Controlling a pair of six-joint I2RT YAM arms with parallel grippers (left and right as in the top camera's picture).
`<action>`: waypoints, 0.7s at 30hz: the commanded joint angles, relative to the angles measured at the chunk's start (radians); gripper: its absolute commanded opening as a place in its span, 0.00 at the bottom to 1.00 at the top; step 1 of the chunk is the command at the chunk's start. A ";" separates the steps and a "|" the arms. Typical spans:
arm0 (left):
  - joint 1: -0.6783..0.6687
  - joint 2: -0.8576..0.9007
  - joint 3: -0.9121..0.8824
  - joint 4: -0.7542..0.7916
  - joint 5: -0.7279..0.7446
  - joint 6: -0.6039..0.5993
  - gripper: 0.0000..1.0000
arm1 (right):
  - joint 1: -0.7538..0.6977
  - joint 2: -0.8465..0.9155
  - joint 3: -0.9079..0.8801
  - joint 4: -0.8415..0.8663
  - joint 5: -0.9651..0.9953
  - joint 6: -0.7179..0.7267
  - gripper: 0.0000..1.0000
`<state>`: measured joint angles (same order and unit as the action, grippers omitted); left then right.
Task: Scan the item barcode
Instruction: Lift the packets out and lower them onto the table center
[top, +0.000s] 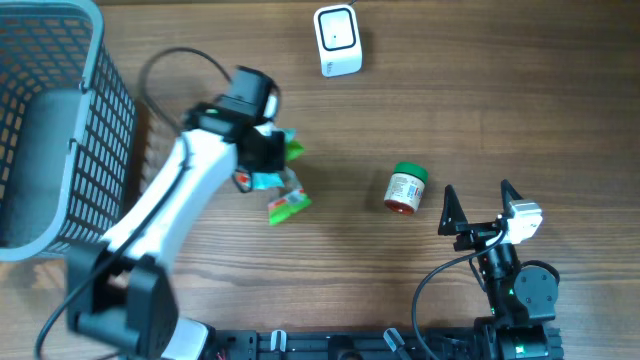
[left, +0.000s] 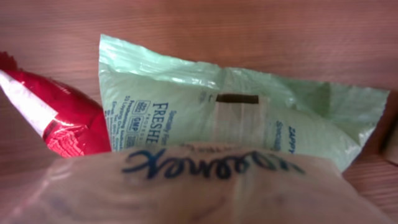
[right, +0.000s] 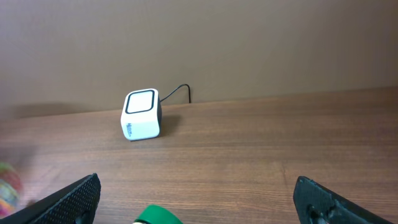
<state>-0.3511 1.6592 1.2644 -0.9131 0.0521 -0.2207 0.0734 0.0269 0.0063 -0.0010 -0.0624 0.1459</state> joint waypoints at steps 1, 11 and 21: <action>-0.085 0.090 -0.004 0.068 0.007 -0.054 0.04 | 0.004 -0.003 -0.001 0.002 0.003 0.013 1.00; -0.256 0.204 -0.004 0.114 0.008 -0.087 0.74 | 0.004 -0.003 -0.001 0.002 0.003 0.013 1.00; -0.259 0.132 0.000 0.090 0.007 -0.087 1.00 | 0.004 -0.003 -0.001 0.002 0.003 0.013 1.00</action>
<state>-0.6106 1.8503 1.2575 -0.8108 0.0544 -0.3019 0.0734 0.0269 0.0059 -0.0010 -0.0624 0.1463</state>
